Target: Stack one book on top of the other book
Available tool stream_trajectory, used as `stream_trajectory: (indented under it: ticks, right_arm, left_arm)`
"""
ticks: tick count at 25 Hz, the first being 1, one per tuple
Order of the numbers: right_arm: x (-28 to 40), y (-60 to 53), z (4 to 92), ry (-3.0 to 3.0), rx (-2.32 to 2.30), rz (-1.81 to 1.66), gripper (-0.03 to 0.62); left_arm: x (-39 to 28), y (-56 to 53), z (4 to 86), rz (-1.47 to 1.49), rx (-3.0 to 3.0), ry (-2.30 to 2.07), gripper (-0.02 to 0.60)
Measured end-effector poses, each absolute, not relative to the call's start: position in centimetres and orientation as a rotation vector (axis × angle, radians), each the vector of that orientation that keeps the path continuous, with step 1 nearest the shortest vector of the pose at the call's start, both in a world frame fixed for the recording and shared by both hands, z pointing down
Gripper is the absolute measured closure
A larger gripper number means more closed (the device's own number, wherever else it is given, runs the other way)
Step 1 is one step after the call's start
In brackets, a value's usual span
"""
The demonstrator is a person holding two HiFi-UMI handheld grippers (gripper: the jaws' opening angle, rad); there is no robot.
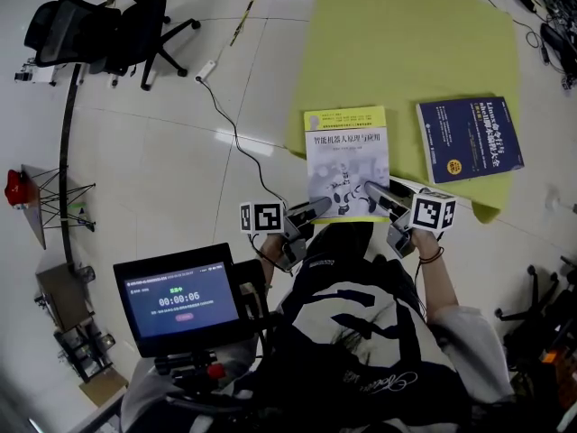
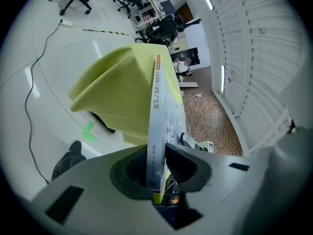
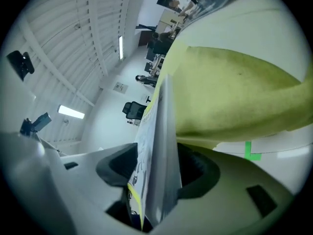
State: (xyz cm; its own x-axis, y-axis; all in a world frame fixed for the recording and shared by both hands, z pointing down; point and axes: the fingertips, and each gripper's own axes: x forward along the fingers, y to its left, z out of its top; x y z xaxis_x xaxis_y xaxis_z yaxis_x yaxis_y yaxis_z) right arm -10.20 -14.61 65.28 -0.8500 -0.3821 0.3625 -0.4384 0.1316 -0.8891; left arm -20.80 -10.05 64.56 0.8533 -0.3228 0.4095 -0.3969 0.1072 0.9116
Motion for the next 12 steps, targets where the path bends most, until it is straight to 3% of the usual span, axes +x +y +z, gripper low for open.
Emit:
stream_trajectory:
  ticks: [2, 7, 12]
  right_arm:
    - [-10.2, -14.6, 65.5, -2.317, 0.860, 1.814, 0.437]
    - [-10.3, -14.2, 64.2, -2.311, 0.901, 1.740, 0.502]
    - [-10.7, -13.2, 62.7, -2.330, 0.922, 1.597, 0.510]
  left_arm:
    - [-20.8, -10.1, 64.7, 0.073, 1.495, -0.615, 0.494]
    - [-20.8, -9.8, 64.4, 0.140, 1.532, -0.665, 0.494]
    - [-20.9, -9.2, 63.3, 0.245, 1.610, -0.717, 0.492]
